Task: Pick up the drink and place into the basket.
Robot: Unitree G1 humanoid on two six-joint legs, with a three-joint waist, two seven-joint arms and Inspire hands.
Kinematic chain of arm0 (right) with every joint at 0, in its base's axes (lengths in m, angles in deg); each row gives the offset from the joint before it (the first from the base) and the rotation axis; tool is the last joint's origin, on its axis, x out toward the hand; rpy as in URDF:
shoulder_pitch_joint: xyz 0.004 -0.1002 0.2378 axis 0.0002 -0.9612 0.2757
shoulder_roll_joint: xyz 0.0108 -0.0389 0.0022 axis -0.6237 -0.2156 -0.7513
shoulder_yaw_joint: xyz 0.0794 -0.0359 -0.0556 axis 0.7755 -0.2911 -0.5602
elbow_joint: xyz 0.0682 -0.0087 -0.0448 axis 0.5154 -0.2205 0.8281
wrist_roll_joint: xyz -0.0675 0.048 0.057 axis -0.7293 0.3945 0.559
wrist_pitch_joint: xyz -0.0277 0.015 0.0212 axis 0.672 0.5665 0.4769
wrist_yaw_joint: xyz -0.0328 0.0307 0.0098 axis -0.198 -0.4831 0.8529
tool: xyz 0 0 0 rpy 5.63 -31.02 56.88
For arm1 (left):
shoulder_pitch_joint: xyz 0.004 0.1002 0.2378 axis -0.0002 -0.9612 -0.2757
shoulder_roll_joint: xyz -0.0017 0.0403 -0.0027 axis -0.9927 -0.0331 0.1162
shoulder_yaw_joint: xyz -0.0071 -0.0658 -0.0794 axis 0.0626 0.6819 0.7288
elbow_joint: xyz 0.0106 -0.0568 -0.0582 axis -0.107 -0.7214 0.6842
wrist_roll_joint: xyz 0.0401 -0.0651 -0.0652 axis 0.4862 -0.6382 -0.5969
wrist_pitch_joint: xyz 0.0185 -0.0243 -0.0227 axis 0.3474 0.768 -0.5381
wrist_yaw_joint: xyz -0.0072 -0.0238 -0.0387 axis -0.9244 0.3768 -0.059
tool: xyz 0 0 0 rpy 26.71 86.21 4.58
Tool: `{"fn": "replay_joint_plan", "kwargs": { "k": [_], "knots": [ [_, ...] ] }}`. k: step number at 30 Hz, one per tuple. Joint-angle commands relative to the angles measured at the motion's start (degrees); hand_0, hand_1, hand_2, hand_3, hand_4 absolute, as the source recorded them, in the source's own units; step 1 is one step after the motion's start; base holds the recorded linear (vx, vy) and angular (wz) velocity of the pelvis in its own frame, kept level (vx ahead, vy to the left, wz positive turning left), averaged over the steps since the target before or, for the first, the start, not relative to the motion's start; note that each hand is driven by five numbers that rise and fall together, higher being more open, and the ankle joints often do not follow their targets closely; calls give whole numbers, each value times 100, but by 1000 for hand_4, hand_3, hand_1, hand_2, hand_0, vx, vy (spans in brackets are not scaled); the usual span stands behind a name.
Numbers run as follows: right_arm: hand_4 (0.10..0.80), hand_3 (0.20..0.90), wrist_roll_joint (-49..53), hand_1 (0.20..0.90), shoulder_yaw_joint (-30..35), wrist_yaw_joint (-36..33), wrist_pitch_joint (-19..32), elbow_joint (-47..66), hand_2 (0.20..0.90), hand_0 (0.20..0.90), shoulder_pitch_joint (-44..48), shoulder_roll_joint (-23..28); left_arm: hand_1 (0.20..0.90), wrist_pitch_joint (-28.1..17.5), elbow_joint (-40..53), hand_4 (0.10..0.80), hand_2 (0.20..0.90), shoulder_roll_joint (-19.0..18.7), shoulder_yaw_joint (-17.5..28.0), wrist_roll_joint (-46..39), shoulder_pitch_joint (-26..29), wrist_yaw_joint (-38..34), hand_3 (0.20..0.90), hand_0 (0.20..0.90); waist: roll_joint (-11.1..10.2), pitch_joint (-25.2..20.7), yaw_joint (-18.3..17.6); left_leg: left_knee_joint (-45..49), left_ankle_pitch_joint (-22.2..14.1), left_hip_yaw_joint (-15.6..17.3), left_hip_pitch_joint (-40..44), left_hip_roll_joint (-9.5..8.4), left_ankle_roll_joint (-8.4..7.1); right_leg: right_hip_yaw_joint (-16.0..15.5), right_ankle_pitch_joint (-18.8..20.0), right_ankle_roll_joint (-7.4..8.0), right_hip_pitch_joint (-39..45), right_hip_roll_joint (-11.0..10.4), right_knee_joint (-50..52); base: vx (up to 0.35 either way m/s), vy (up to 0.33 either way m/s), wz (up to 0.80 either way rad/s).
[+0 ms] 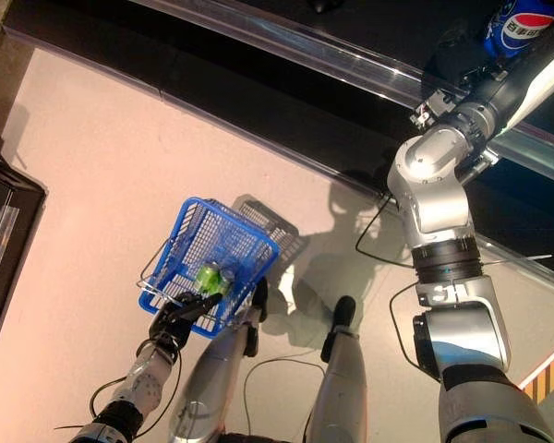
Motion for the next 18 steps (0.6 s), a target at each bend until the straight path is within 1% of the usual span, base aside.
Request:
{"fn": "replay_joint_plan", "kwargs": {
  "k": [1,7,12,13,14,15,16,18],
  "knots": [
    [800,900,-47,900,-185,59,498,261,900,900,909,960,300,181,15,100,300,-569,-416,111,-1061,-101,200,300,60,-83,73,632,-338,-497,-334,-109,15,-190,594,-259,-32,-51,-466,0,0,0],
    [800,900,226,900,-257,-198,650,-256,900,900,1238,1224,300,204,161,100,300,-706,-442,17,-1121,-83,200,300,46,-83,139,634,-346,-528,-426,-134,36,-230,596,-242,-118,-62,-440,0,0,0],
    [800,900,342,900,-531,-404,674,-825,900,900,1578,1512,300,244,234,100,300,-818,-439,-12,-1145,15,200,300,35,-83,182,657,-345,-549,-517,-149,52,-260,619,-230,-196,-62,-434,-6,-7,4],
    [756,856,341,862,-566,-430,675,-903,862,862,1627,1552,300,245,249,100,300,-835,-448,-30,-1149,14,200,300,32,-83,191,660,-346,-556,-526,-151,54,-266,620,-229,-204,-65,-430,0,0,0],
    [432,532,323,585,-671,-504,678,-1060,585,585,1738,1657,300,252,295,100,300,-883,-458,-91,-1163,4,200,300,36,-83,204,679,-347,-567,-569,-155,61,-272,620,-230,-242,-66,-409,0,0,0],
    [309,409,331,479,-703,-517,681,-1106,479,479,1780,1689,300,255,311,100,300,-893,-455,-106,-1169,3,200,300,39,-83,206,677,-346,-569,-577,-158,63,-274,621,-230,-249,-65,-410,0,0,0],
    [100,200,362,300,-766,-527,725,-1219,300,300,1826,1758,300,258,331,100,300,-919,-451,-118,-1186,19,200,300,40,-83,218,679,-342,-574,-594,-165,69,-278,619,-228,-267,-62,-395,0,0,0],
    [100,200,381,300,-863,-538,755,-1319,300,300,1900,1821,300,268,385,100,300,-945,-451,-131,-1205,39,200,300,49,-83,233,682,-341,-575,-618,-175,76,-286,615,-229,-294,-63,-377,-13,2,2]
  ]
}}
